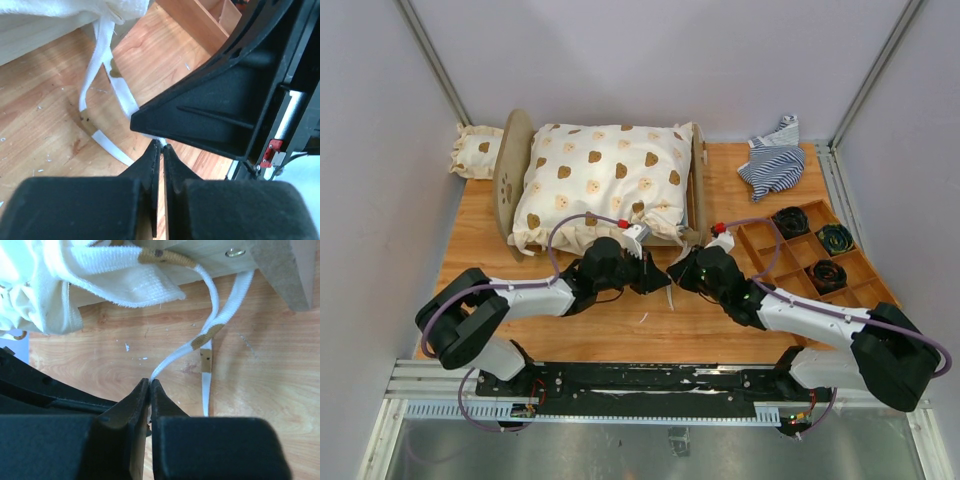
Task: Set up the pet bed
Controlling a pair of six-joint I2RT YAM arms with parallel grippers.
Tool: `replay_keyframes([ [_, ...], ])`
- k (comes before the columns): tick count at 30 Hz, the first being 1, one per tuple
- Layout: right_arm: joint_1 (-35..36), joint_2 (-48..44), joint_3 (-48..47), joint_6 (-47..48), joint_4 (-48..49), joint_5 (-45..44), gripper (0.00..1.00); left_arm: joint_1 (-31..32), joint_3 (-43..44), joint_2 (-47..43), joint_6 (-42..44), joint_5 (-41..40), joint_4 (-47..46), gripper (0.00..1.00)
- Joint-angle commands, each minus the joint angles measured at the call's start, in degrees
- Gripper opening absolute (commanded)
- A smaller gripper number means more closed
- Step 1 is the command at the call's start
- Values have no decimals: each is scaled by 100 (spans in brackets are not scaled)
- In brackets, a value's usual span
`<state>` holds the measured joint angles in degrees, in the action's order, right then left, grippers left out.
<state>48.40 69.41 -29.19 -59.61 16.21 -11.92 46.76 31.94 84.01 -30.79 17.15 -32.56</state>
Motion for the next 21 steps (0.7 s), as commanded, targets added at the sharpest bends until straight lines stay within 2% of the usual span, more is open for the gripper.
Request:
replay_keyframes([
  [1, -16, -173, -24, 622, -36, 58, 16, 43, 71, 85, -23, -202, -322, 0],
  [4, -160, -515, -217, 1924, -751, -27, 47, 37, -57, 36, -145, -459, -313, 0],
  [5, -227, -611, -290, 2605, -817, 30, 51, 35, -93, 7, -184, -529, -313, 0],
  [8, -240, -709, -752, 5296, -1390, 401, 51, 2, -179, -7, -468, -707, -349, 0],
  [11, -219, -478, -1242, 8067, -2245, 2098, 48, -164, -337, 17, -930, -587, -747, 0],
  [14, -93, -166, -1478, 9915, -2983, 2977, 46, -395, -369, 44, -1107, -351, -866, 0],
  [15, -32, -93, -1521, 10915, -3261, 3262, 46, -441, -351, 54, -1124, -293, -866, 0],
  [18, 6, -24, -1598, 12437, -3803, 3393, 45, -600, -353, 62, -1259, -252, -867, 0],
  [21, -87, 14, -1455, 13227, -3491, 3435, 44, -727, -391, 108, -1380, -308, -949, 0],
])
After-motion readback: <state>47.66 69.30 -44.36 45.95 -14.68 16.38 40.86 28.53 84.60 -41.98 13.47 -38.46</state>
